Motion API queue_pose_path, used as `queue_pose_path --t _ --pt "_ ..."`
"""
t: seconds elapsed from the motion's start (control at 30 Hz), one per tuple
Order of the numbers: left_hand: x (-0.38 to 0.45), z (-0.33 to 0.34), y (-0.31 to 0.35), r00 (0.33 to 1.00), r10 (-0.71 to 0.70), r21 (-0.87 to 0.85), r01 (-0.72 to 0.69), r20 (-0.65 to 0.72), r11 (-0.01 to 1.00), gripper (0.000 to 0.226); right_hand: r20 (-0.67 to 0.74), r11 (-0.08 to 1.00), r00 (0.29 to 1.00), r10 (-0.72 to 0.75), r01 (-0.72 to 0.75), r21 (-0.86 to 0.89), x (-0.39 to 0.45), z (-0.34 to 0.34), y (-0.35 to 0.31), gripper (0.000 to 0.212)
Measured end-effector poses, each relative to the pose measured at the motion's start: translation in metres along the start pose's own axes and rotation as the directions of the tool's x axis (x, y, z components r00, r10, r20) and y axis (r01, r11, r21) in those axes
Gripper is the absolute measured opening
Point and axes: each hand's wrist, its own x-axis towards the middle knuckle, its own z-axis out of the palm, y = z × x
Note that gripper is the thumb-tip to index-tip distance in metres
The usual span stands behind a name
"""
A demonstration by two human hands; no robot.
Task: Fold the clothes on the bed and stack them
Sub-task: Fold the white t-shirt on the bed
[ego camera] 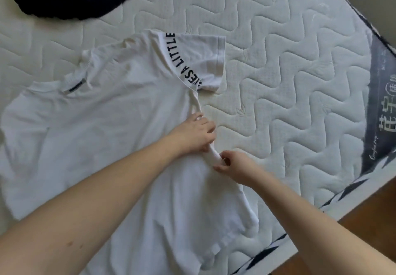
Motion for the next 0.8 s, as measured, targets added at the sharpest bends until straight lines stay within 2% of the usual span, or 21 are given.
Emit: queue_pose_path --t 0.13,0.27,0.37,0.43,0.57,0.7,0.8 --pt "-0.003 0.002 0.035 0.997 0.067 0.08 -0.07 0.035 0.994 0.026 0.023 0.999 1.0 -0.017 0.018 -0.034 -0.035 0.016 0.033 0.034" --pt "-0.002 0.006 0.08 0.989 0.128 0.073 -0.134 0.07 0.988 0.025 0.122 0.998 0.992 0.024 -0.016 -0.067 -0.07 0.032 0.062 0.02" --pt "-0.004 0.011 0.11 0.983 0.161 0.011 -0.163 0.089 0.987 0.019 0.155 1.0 0.988 0.028 -0.026 -0.013 -0.095 0.048 0.076 0.019" --pt "-0.008 0.013 0.128 0.986 0.153 -0.049 -0.15 0.064 0.987 0.014 0.116 0.999 0.993 -0.015 0.011 0.038 -0.113 0.059 0.083 0.028" --pt "-0.022 0.015 0.148 0.993 0.101 -0.112 -0.108 -0.065 0.988 0.014 -0.029 0.956 1.0 0.001 0.008 0.293 -0.141 0.089 0.093 0.039" --pt "-0.034 0.013 0.155 0.985 0.064 -0.102 -0.081 -0.161 0.991 0.02 -0.232 0.887 0.967 0.105 0.015 0.462 -0.149 0.112 0.096 0.028" --pt "-0.036 0.009 0.155 0.982 0.041 -0.11 -0.063 -0.185 0.992 0.021 -0.291 0.842 0.948 0.129 0.051 0.538 -0.151 0.118 0.094 0.028"
